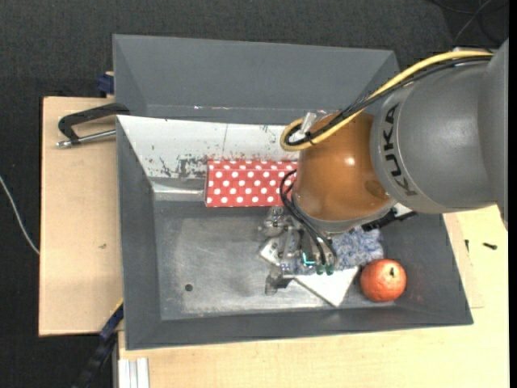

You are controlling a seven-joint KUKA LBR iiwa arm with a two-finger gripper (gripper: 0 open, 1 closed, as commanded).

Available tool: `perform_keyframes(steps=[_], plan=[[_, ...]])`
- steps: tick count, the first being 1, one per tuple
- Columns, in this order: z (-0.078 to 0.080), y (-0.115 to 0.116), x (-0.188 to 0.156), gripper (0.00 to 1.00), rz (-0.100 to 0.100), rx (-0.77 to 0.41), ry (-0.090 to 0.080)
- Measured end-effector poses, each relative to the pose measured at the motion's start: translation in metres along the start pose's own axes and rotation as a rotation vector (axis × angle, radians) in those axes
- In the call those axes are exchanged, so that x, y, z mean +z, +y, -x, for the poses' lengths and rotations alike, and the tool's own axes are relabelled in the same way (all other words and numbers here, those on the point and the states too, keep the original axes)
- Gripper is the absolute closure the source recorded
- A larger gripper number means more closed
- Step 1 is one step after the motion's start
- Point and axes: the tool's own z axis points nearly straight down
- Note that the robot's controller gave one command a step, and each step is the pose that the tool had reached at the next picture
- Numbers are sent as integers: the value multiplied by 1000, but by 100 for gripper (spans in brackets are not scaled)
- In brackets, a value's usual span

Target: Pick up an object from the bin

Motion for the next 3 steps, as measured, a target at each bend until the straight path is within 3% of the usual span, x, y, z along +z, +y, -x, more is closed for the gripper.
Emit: perform_keyframes(steps=[1,2,3], plan=[[2,0,-4,0,1,0,-8],[48,-54,53,100,5,11,-12],[48,-54,53,100,5,11,-12]])
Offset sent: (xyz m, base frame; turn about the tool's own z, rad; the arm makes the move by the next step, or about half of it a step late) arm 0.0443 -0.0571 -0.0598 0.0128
